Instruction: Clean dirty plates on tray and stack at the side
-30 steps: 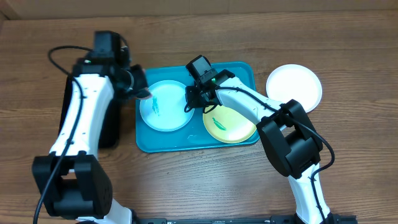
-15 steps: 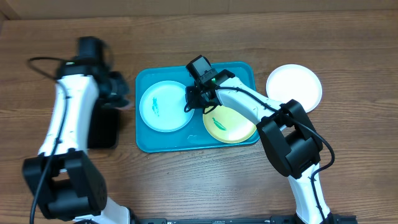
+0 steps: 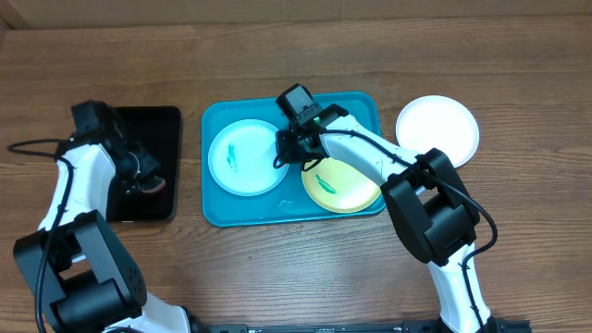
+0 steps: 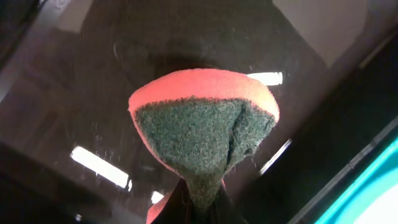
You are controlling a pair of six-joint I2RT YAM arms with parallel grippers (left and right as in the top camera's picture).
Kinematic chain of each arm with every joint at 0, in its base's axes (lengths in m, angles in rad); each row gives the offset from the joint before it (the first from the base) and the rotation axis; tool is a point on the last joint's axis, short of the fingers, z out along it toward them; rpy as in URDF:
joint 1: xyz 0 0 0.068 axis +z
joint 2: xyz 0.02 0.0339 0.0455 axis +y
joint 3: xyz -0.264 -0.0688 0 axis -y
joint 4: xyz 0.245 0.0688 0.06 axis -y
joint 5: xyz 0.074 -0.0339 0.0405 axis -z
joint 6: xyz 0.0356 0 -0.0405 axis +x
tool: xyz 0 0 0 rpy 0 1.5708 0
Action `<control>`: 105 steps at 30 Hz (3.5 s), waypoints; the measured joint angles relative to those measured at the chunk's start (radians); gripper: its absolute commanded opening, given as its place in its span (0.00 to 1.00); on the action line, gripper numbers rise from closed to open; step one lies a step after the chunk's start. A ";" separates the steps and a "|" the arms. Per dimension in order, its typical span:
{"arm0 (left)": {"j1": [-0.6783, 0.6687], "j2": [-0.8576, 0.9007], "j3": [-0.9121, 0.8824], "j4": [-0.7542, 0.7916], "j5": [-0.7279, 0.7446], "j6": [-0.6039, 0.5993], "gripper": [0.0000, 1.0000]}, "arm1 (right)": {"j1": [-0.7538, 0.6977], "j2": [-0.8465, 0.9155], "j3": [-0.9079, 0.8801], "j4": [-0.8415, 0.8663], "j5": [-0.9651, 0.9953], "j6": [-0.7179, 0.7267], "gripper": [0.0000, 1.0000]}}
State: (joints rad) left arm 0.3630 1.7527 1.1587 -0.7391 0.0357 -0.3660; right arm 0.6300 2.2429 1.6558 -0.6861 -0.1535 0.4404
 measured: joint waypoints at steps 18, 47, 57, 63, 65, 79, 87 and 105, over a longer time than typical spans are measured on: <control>0.031 0.106 -0.016 0.150 0.045 0.003 0.21 | 0.000 0.000 0.000 -0.006 -0.001 0.000 0.09; 0.031 0.131 0.004 0.093 0.029 0.026 0.28 | 0.000 0.000 0.000 -0.004 -0.003 0.000 0.09; 0.031 0.134 0.039 0.019 -0.013 0.029 0.04 | 0.000 0.000 0.000 -0.004 -0.003 0.000 0.09; 0.031 0.141 0.198 -0.076 -0.018 0.029 0.04 | 0.000 0.000 0.000 -0.002 -0.003 0.000 0.09; 0.031 0.141 0.223 -0.076 -0.018 0.029 0.04 | 0.000 0.000 0.000 0.000 -0.004 0.000 0.09; 0.031 0.144 0.021 0.030 0.002 0.039 0.28 | 0.000 0.000 0.000 0.003 -0.003 0.000 0.09; 0.031 0.144 0.206 -0.080 0.005 0.059 0.53 | 0.000 0.000 0.000 0.003 -0.003 0.000 0.09; 0.030 0.148 0.029 0.004 0.005 0.062 0.36 | 0.000 0.000 0.000 0.005 -0.003 0.000 0.09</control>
State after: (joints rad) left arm 0.3927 1.9003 1.1881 -0.7353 0.0402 -0.3038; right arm 0.6300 2.2429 1.6558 -0.6811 -0.1570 0.4404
